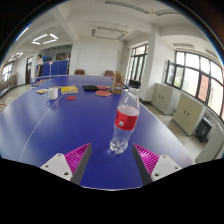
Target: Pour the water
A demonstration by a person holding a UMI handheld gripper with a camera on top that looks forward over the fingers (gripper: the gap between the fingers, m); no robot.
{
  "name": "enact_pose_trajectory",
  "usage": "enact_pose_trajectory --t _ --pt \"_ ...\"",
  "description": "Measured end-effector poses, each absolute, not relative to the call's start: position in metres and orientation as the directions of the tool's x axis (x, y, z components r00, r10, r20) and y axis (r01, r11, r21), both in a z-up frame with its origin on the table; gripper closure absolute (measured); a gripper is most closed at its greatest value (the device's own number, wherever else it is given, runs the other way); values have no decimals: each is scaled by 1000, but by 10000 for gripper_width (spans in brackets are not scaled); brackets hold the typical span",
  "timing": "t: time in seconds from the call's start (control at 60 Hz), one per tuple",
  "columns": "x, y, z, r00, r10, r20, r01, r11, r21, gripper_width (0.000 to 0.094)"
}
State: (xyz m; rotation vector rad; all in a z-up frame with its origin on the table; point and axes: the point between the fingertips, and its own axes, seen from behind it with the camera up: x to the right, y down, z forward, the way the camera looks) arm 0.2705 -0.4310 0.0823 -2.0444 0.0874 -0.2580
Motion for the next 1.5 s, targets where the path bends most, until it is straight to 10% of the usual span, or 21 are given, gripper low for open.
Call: enact_pose_trajectory --t 0.183,0.55,0.817,1.217,1.5 --pt "302 -347 83 988 -146 50 -9 -378 -926 99" --pt "324 -297 97 990 -131 45 12 -244 -970 558" --pt "331 -292 106 983 -158 91 46 -268 -962 581" --pt "321 -142 285 707 -320 631 556 -300 -775 583" --pt "165 61 384 -40 -251 967 951 -305 -40 580"
